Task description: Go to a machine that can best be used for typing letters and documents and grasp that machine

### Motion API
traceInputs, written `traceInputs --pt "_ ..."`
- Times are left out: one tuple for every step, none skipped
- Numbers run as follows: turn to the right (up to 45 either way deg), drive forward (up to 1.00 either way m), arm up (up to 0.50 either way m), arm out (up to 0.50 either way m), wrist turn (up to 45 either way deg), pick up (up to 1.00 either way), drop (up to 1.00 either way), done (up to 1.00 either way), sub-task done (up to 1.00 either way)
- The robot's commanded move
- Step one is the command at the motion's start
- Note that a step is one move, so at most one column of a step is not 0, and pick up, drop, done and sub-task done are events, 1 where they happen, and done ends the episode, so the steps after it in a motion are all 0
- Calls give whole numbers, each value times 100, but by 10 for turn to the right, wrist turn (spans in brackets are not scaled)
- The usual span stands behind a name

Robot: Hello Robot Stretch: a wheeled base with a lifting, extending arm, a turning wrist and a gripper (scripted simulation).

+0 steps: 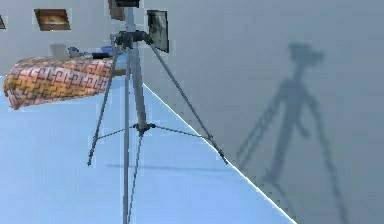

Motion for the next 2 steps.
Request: traceInputs --pt "0 0 -30 0 0 0 0 0 0" --pt "0 0 0 0 0 100 0 0 0"
